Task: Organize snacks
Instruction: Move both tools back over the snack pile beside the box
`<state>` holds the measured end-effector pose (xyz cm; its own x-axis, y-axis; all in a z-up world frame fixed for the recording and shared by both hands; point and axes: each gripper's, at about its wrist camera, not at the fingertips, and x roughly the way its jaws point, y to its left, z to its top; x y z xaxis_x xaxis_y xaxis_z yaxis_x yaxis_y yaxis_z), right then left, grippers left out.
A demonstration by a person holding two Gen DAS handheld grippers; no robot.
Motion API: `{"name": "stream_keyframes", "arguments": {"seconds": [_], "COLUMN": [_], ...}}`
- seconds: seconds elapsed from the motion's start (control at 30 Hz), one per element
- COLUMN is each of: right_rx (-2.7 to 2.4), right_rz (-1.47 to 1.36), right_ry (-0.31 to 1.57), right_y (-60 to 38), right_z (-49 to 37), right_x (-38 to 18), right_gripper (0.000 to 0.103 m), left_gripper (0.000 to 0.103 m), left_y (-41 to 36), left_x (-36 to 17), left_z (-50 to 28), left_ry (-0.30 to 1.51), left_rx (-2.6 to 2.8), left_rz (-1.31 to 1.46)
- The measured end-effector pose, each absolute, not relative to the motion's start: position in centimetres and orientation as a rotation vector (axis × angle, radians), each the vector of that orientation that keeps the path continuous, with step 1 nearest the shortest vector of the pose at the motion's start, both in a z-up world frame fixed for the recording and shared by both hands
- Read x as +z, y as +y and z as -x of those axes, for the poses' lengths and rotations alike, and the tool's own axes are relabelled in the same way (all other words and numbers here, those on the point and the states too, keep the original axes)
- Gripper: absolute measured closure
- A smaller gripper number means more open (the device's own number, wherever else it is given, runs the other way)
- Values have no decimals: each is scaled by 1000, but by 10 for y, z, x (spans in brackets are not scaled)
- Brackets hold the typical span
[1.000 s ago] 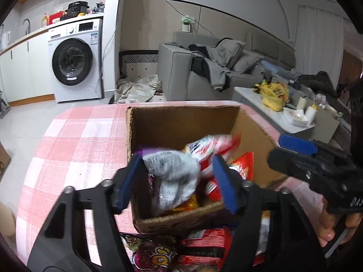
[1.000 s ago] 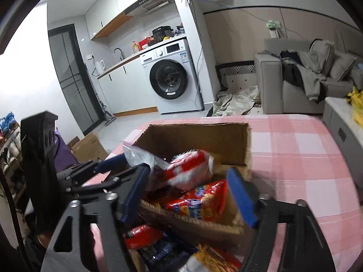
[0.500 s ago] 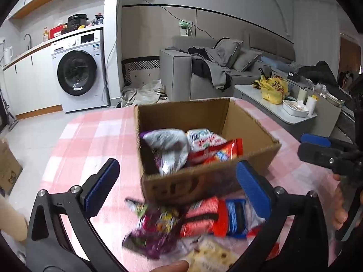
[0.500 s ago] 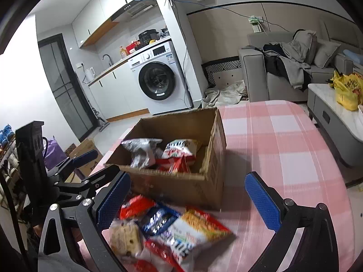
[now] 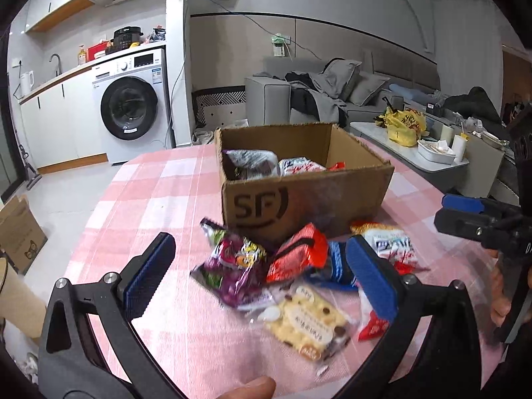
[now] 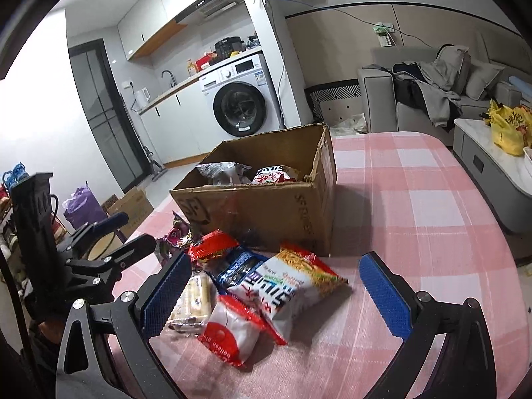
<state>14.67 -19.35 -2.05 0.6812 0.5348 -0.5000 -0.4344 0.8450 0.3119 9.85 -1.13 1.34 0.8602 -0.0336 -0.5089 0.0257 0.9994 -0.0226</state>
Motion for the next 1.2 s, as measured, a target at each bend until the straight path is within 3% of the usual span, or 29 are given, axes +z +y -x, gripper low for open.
{"name": "stream_keyframes", "arguments": {"seconds": [1.2], "right_rx": [545], "right_rz": [6], "right_ry": [874], "right_y": [-139], "right_z": [-148], "right_x": [-78], "right_gripper": [0], "left_gripper": [1], "left_y": [4], "left_x": [-20], "left_z": [-89], "left_ry": [643], "left_rx": [5], "left_rz": [76]}}
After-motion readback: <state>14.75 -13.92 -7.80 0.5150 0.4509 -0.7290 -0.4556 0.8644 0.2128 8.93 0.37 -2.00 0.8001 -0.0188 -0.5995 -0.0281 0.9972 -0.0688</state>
